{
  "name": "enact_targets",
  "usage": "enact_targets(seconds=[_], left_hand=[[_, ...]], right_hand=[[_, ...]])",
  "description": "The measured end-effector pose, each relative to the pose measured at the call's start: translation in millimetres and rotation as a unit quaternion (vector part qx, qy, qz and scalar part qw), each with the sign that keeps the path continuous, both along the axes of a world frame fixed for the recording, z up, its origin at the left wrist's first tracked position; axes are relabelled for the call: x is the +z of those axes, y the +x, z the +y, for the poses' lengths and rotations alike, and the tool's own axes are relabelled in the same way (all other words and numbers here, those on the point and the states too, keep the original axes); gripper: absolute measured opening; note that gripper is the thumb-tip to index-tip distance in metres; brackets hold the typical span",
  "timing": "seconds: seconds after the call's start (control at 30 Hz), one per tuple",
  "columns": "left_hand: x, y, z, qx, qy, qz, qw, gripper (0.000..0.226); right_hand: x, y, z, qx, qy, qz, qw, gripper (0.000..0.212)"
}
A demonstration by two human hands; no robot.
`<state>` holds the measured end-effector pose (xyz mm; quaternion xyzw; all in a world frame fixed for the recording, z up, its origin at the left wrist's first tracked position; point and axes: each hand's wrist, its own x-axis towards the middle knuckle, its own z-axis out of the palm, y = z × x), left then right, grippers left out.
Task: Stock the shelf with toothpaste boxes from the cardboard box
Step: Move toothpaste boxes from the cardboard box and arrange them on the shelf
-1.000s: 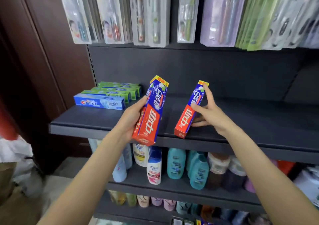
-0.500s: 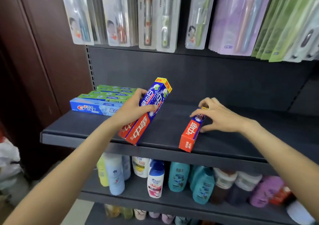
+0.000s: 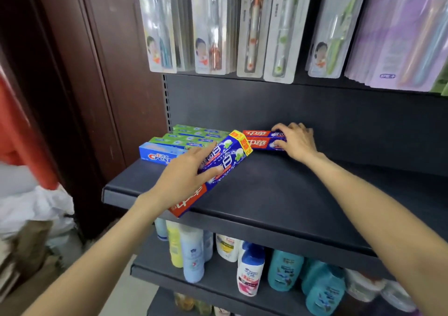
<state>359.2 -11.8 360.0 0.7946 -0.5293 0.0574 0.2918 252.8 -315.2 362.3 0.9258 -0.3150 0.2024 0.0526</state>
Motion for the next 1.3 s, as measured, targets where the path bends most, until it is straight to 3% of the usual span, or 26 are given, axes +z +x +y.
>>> enact_targets(seconds=[0.13, 0.23, 0.37, 0.47, 0.5, 0.57, 0.63, 0.7, 0.83, 0.97, 1.13, 1.2, 1.3], left_hand=[[4, -8, -10, -0.003, 0.033, -0.04, 0.999, 0.067], [15, -18, -28, -0.026, 0.029, -0.04, 0.998, 0.06], [28, -39, -83, -0.087, 0.039, -0.103, 0.99, 0.05], [35, -51, -140, -0.104, 0.076, -0.185, 0.974, 0.052], [36, -51, -157, -0.106, 0.09, -0.201, 0.97, 0.052], [33, -45, -186, -0.103, 0.115, -0.22, 0.963, 0.049], [22, -36, -205, -0.102, 0.124, -0.255, 0.954, 0.04], [7, -30, -213, -0.094, 0.113, -0.273, 0.951, 0.035], [-14, -27, -210, -0.086, 0.1, -0.237, 0.963, 0.041], [-11, -48, -180, -0.101, 0.045, -0.2, 0.974, 0.04], [-22, -125, -108, -0.182, -0.181, -0.14, 0.956, 0.027], [-40, -159, -81, -0.206, -0.244, -0.135, 0.938, 0.026], [-80, -206, -50, -0.233, -0.261, -0.113, 0.93, 0.025]], right_hand=[[-9, 11, -10, -0.011, -0.009, 0.055, 0.998, 0.037], [-3, -5, -7, 0.049, 0.059, -0.042, 0.996, 0.03], [27, -52, 20, 0.198, 0.302, -0.192, 0.912, 0.025], [41, -89, 30, 0.223, 0.394, -0.209, 0.867, 0.032], [40, -98, 30, 0.217, 0.385, -0.201, 0.874, 0.028], [30, -109, 21, 0.171, 0.297, -0.153, 0.927, 0.023], [13, -111, 9, 0.116, 0.171, -0.023, 0.978, 0.031], [-5, -109, 3, 0.079, 0.102, 0.103, 0.986, 0.041], [-22, -104, 7, 0.041, 0.08, 0.175, 0.981, 0.049], [-23, -119, 35, 0.064, 0.052, 0.092, 0.992, 0.046], [-36, -188, 105, 0.14, -0.121, -0.095, 0.978, 0.031], [-53, -224, 129, 0.163, -0.179, -0.117, 0.963, 0.025], [-93, -281, 158, 0.202, -0.175, -0.106, 0.958, 0.019]])
